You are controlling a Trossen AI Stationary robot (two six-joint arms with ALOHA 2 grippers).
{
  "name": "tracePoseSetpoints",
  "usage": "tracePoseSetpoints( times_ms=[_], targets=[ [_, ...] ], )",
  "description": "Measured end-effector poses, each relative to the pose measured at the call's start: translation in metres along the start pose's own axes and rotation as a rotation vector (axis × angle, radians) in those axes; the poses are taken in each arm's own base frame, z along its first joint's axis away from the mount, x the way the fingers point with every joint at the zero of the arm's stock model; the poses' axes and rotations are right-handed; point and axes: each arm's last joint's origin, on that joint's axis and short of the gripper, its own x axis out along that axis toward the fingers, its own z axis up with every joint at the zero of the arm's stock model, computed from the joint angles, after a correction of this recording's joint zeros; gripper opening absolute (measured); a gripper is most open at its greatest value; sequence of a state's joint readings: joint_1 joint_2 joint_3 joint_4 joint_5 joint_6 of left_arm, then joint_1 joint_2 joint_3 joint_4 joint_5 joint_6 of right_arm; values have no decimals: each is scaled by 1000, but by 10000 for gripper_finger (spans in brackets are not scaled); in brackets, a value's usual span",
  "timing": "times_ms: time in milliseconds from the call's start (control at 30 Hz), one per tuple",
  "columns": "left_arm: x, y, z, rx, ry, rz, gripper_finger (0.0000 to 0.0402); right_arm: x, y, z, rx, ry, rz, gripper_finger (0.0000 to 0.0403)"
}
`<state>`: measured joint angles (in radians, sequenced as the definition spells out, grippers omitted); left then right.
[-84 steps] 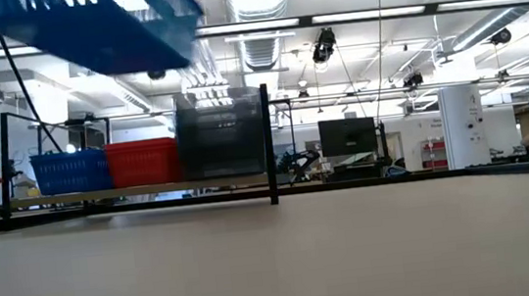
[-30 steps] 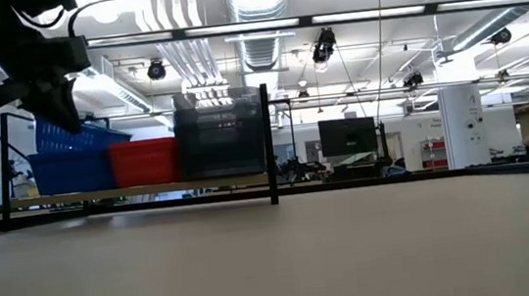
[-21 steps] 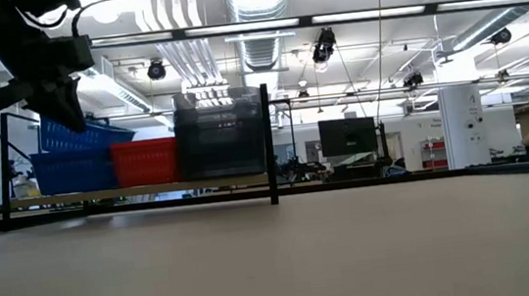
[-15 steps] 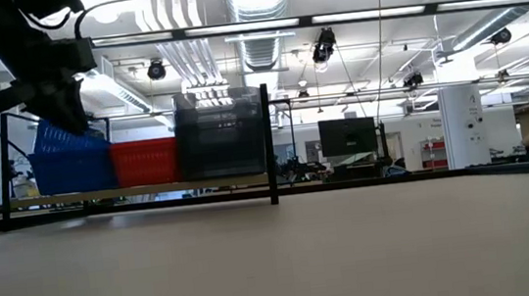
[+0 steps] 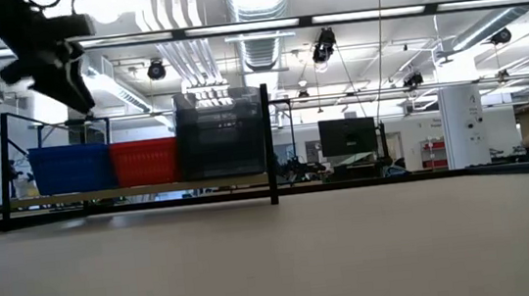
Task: Stack baskets on shelf by color
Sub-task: Stack the blue bin on the stacked blue bins on the shelf, then return to Home Position
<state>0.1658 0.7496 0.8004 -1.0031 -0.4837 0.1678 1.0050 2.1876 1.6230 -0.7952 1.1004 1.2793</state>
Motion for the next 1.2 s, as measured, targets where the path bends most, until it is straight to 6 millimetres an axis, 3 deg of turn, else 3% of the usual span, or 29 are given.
tracePoseSetpoints(
  times_ms=[167,267,500,733,1000,1200],
  targets=[
    [9,-13,3,-46,66,-271,129,0,0,0,0,0,0,63],
    [24,-22,0,1,200,-317,107,0,0,0,3,0,0,63],
    [57,-33,6,133,441,-150,59,1,0,1,-13,0,-3,63],
    [81,-40,10,268,565,-27,41,2,0,1,-13,1,-3,63],
    [85,-43,7,303,630,-26,40,2,0,1,-15,1,-3,63],
    [67,-38,10,127,628,-90,40,1,-4,3,-31,118,15,63]
  ],
)
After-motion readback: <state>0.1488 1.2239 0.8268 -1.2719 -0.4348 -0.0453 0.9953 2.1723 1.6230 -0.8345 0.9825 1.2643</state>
